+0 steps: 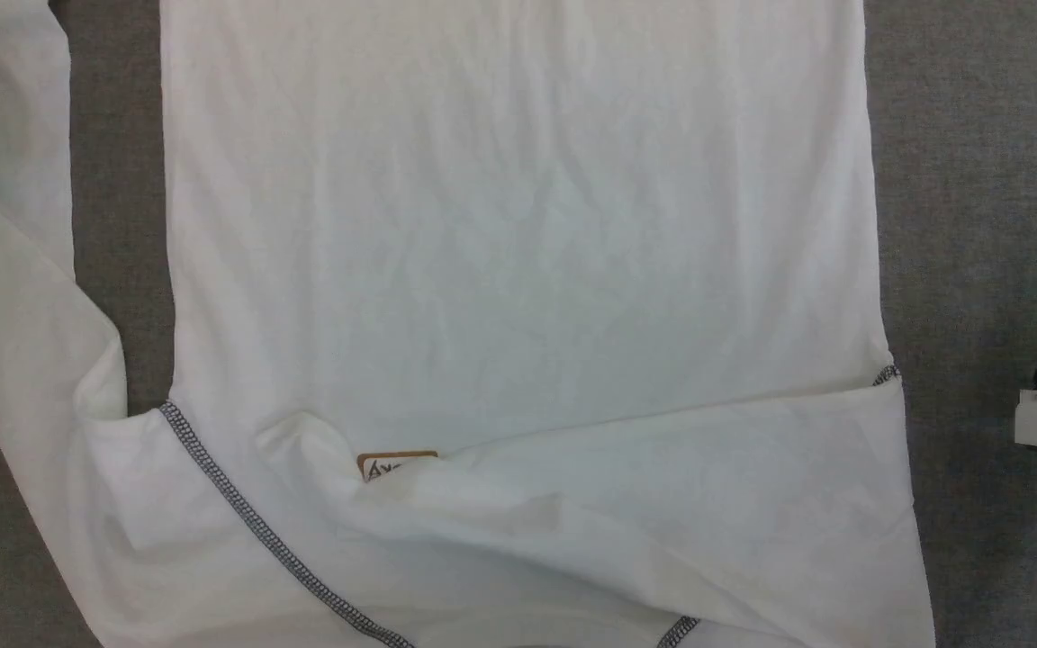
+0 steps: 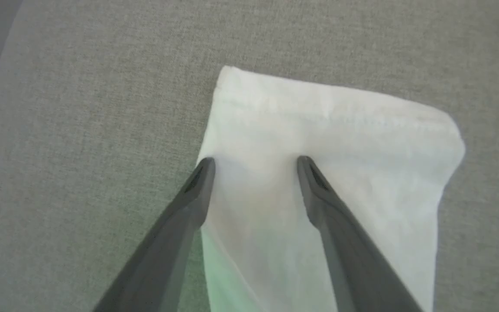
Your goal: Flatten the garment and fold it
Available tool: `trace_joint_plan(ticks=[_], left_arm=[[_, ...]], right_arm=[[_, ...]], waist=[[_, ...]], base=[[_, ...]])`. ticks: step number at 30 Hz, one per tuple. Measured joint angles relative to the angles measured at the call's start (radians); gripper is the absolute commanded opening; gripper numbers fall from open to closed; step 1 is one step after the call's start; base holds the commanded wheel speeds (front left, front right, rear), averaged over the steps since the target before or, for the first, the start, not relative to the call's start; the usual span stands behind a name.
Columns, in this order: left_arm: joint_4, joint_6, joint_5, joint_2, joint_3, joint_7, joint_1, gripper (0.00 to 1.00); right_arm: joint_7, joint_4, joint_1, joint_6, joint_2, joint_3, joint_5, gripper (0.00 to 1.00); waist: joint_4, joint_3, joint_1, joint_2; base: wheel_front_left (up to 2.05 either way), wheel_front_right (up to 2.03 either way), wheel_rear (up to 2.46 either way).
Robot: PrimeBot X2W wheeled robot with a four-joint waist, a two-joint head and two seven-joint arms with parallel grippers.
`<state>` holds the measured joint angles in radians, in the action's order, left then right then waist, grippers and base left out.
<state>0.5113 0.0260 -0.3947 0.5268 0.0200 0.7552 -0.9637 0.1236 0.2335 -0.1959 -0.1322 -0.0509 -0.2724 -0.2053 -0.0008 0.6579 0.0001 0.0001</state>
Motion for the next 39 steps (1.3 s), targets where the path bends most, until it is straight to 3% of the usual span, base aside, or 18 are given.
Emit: trace_joint_plan(ticks=[4, 5, 6, 7, 12, 19, 26, 33, 39], left_arm=[[-0.012, -0.024, -0.015, 0.006, 0.022, 0.023, 0.000, 1.00], [-0.015, -0.024, -0.021, 0.007, 0.026, 0.026, 0.000, 0.49], [-0.019, -0.023, -0.031, 0.007, 0.034, 0.026, 0.000, 0.04], [-0.018, -0.022, -0.037, 0.006, 0.037, 0.021, 0.001, 0.00], [0.005, -0.037, -0.075, -0.018, 0.077, -0.053, 0.022, 0.00], [0.054, -0.035, -0.158, -0.067, 0.188, -0.266, 0.064, 0.00], [0.039, 0.035, -0.258, -0.065, 0.316, -0.449, 0.141, 0.00], [-0.165, 0.079, -0.318, -0.081, 0.351, -0.503, 0.291, 0.00], [-0.472, 0.081, -0.355, -0.174, 0.314, -0.446, 0.467, 0.00]], right_arm=[[0.000, 0.003, -0.001, 0.000, 0.000, -0.005, 0.000, 1.00], [0.000, 0.003, -0.002, 0.000, 0.000, -0.006, 0.000, 1.00], [0.000, 0.003, -0.003, 0.000, 0.000, -0.007, 0.000, 1.00], [0.001, 0.002, -0.003, 0.000, 0.000, -0.009, 0.000, 1.00], [0.010, -0.007, -0.004, 0.000, 0.000, -0.013, 0.000, 1.00], [0.026, -0.062, -0.004, 0.000, 0.000, -0.015, -0.019, 1.00], [0.044, -0.129, 0.030, 0.000, 0.000, -0.026, -0.048, 1.00], [0.048, -0.164, 0.098, 0.000, 0.000, -0.048, -0.062, 1.00], [0.053, -0.182, 0.122, 0.000, 0.000, -0.045, -0.067, 1.00]], waist=[[-0.010, 0.029, 0.0000, 0.0000], [-0.012, 0.032, 0.0000, 0.0000], [-0.013, 0.035, 0.0000, 0.0000], [-0.013, 0.034, 0.0000, 0.0000], [-0.009, 0.012, 0.0000, 0.0000], [-0.003, -0.067, 0.0000, 0.0000], [0.000, -0.191, -0.0001, 0.0000], [0.012, -0.321, -0.0002, 0.0000], [0.023, -0.416, -0.0002, -0.0001]], base=[[0.00, 0.00, 0.00], [0.00, 0.00, 0.00], [0.00, 0.00, 0.00], [0.00, 0.00, 0.00], [0.00, 0.00, 0.00], [0.00, 0.00, 0.00], [0.00, 0.00, 0.00], [0.00, 0.00, 0.00], [0.00, 0.00, 0.00]])
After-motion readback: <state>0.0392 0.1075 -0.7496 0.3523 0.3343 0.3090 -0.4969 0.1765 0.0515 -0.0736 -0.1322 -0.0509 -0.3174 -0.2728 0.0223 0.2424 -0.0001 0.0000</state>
